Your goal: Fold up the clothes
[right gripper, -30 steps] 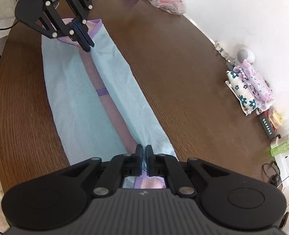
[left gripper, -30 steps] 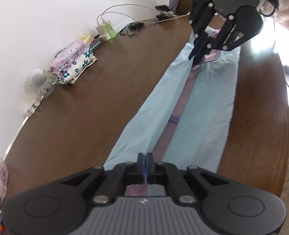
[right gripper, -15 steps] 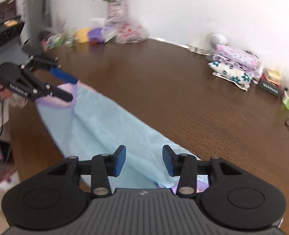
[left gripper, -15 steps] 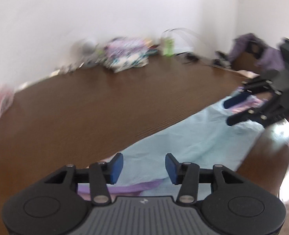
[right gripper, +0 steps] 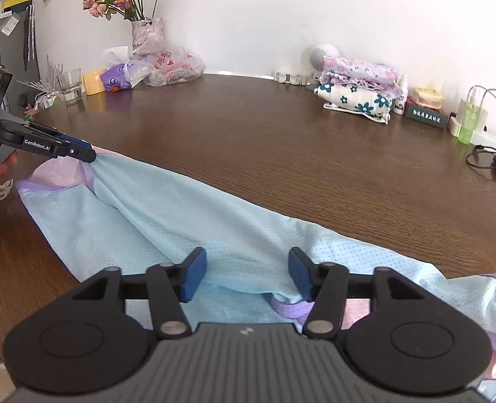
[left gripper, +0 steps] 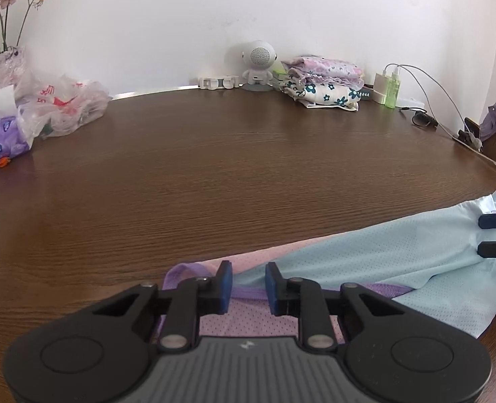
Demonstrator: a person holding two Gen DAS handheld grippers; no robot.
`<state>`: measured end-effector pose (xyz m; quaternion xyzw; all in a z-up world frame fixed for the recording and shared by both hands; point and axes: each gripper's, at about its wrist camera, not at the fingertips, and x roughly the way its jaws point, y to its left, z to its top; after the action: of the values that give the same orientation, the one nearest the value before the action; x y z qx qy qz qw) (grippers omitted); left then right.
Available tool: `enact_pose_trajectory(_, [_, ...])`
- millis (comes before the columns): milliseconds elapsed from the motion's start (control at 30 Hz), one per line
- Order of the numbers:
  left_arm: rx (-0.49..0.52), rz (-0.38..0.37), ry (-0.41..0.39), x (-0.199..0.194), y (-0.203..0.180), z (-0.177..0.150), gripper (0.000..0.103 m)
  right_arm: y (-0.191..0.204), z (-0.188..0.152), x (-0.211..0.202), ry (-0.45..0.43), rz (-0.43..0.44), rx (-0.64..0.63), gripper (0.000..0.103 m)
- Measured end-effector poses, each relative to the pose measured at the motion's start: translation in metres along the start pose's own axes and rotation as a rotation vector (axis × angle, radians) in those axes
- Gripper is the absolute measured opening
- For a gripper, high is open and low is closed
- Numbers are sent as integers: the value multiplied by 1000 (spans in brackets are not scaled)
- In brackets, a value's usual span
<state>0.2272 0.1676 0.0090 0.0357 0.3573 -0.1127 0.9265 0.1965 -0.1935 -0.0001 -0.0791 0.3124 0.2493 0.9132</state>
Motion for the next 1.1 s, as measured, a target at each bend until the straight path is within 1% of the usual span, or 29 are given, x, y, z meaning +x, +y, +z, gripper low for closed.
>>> enact_pose_trajectory(33, [-12, 10, -1, -3, -2, 1, 30, 0, 0, -6, -18, -1, 14, 57])
enact_pose_trajectory(67, [-24, 16, -25, -8, -4, 2, 36, -1, 0, -14, -42, -1, 31, 57])
enact_pose_trajectory(100, [-33, 15, -62, -16, -9, 3, 45, -1, 0, -23, -67, 0, 49, 58])
enact_pose_trajectory(133, [-34, -3, -86, -22, -15, 5, 49, -5, -1, -33, -98, -1, 73, 60])
enact_pose_trajectory(167, [-32, -28, -103, -27, -23, 6, 49, -11, -4, -43, -123, -12, 107, 62])
enact_pose_trajectory(233, [-13, -83, -125, -35, -41, 10, 49, -24, -9, -58, -155, -47, 178, 62])
enact_pose_trajectory(267, [9, -116, -124, -35, -54, 12, 49, -32, -12, -64, -162, -81, 205, 61])
enact_pose_trajectory(333, [77, -167, -121, -32, -86, 16, 47, -51, -18, -75, -171, -182, 253, 58])
enact_pose_trajectory(367, [113, -190, -120, -30, -101, 17, 47, -63, -20, -79, -176, -227, 282, 48])
enact_pose_trajectory(400, [143, -218, -115, -27, -117, 18, 47, -76, -22, -84, -181, -271, 314, 30])
enact_pose_trajectory(433, [170, -249, -109, -24, -132, 19, 41, -88, -25, -89, -185, -314, 346, 22])
enact_pose_trajectory(467, [193, -281, -103, -20, -145, 20, 37, -100, -26, -92, -187, -346, 365, 18])
enact_pose_trajectory(500, [212, -306, -95, -15, -159, 21, 33, -111, -28, -93, -180, -374, 375, 18])
enact_pose_trajectory(567, [232, -316, -77, -2, -180, 21, 31, -127, -32, -91, -151, -404, 392, 18])
enact_pose_trajectory(633, [241, -320, -60, 8, -196, 21, 31, -140, -38, -88, -127, -382, 434, 19])
enact_pose_trajectory(667, [239, -322, -51, 12, -201, 20, 31, -146, -41, -86, -117, -362, 462, 21])
enact_pose_trajectory(733, [238, -325, -35, 20, -209, 18, 31, -151, -47, -86, -111, -324, 501, 29])
enact_pose_trajectory(767, [239, -326, -29, 22, -212, 18, 31, -152, -47, -85, -107, -313, 505, 35])
enact_pose_trajectory(800, [239, -325, -19, 25, -213, 18, 31, -153, -47, -82, -95, -304, 500, 39])
enact_pose_trajectory(867, [237, -324, 5, 31, -214, 17, 30, -153, -46, -75, -63, -274, 483, 39])
enact_pose_trajectory(933, [236, -322, 16, 35, -214, 16, 30, -152, -43, -68, -46, -219, 480, 24])
enact_pose_trajectory(967, [234, -323, 14, 35, -213, 15, 30, -152, -42, -66, -50, -191, 486, 9])
enact_pose_trajectory(1033, [223, -327, 15, 34, -211, 15, 30, -156, -42, -72, -107, -146, 552, 9])
enact_pose_trajectory(1100, [214, -331, 12, 34, -209, 15, 30, -169, -49, -81, -183, -78, 690, 8])
